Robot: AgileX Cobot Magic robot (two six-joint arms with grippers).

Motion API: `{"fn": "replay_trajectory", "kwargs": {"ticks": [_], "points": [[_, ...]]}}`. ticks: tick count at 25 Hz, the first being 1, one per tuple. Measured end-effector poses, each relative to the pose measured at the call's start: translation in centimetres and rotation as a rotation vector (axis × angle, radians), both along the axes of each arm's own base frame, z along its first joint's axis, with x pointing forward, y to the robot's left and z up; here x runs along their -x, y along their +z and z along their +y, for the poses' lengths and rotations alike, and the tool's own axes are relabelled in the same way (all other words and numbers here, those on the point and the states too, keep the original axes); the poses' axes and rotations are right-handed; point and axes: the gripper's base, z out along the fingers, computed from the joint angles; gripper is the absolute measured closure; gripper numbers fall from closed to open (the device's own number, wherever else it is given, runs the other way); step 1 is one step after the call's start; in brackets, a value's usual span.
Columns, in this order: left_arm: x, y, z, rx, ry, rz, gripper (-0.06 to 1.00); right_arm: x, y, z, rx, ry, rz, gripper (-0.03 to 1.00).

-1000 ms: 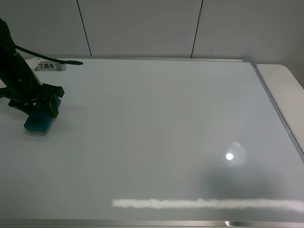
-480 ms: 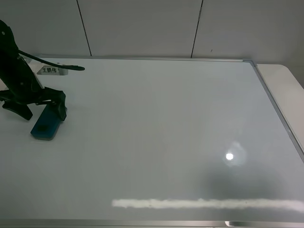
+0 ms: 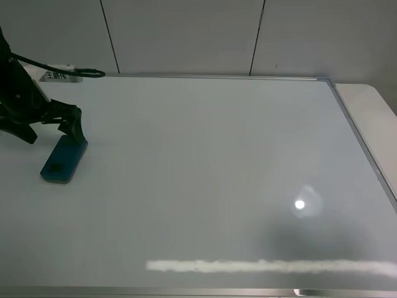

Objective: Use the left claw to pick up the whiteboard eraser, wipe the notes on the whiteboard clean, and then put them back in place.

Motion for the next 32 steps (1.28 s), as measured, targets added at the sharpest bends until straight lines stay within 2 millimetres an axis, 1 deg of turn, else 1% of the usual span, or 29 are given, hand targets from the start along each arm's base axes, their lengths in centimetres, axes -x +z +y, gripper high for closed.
{"fn": "replay_trajectory", "kwargs": {"ticks": [2, 3, 5, 6, 8, 10, 15, 17, 18, 19, 21, 23, 25, 27, 28, 32], "points": [[0.5, 2.4, 0.0, 0.000, -0.001, -0.073, -0.04, 0.0, 0.0, 0.0, 0.000, 0.000, 0.000, -0.02], [1.0, 4.1, 0.0, -0.002, -0.002, -0.125, -0.04, 0.0, 0.0, 0.0, 0.000, 0.000, 0.000, -0.02], [1.9, 6.7, 0.1, -0.011, -0.007, -0.205, -0.04, 0.0, 0.0, 0.0, 0.000, 0.000, 0.000, -0.02], [2.7, 8.5, 0.1, -0.012, -0.007, -0.266, -0.04, 0.0, 0.0, 0.0, 0.000, 0.000, 0.000, -0.02], [4.1, 11.3, 0.2, -0.015, -0.009, -0.356, -0.04, 0.0, 0.0, 0.0, 0.000, 0.000, 0.000, -0.02], [5.8, 13.6, 0.2, -0.021, -0.013, -0.427, -0.04, 0.0, 0.0, 0.0, 0.000, 0.000, 0.000, -0.02], [10.1, 18.1, 0.5, -0.058, -0.025, -0.572, -0.05, 0.0, 0.0, 0.0, 0.000, 0.000, 0.000, -0.02], [11.9, 19.4, 0.7, -0.081, -0.029, -0.620, -0.05, 0.0, 0.0, 0.0, 0.000, 0.000, 0.000, -0.02], [13.0, 19.9, 0.8, -0.091, -0.029, -0.645, -0.05, 0.0, 0.0, 0.0, 0.000, 0.000, 0.000, -0.02], [13.9, 20.1, 0.9, -0.098, -0.027, -0.659, -0.05, 0.0, 0.0, 0.0, 0.000, 0.000, 0.000, -0.02], [16.3, 20.3, 0.9, -0.105, -0.024, -0.707, -0.05, 0.0, 0.0, 0.0, 0.000, 0.000, 0.000, -0.02], [18.2, 20.0, 1.0, -0.106, -0.022, -0.745, -0.05, 0.0, 0.0, 0.0, 0.000, 0.000, 0.000, -0.02], [20.6, 19.9, 1.0, -0.104, -0.017, -0.818, -0.05, 0.0, 0.0, 0.0, 0.000, 0.000, 0.000, -0.02], [22.3, 19.2, 1.0, -0.097, -0.014, -0.861, -0.05, 0.0, 0.0, 0.0, 0.000, 0.000, 0.000, -0.02], [23.6, 19.1, 1.0, -0.098, -0.012, -0.899, -0.05, 0.0, 0.0, 0.0, 0.000, 0.000, 0.000, -0.02], [27.0, 18.0, 1.0, -0.090, -0.007, -0.983, -0.05, 0.0, 0.0, 0.0, 0.000, 0.000, 0.000, -0.02]]}}
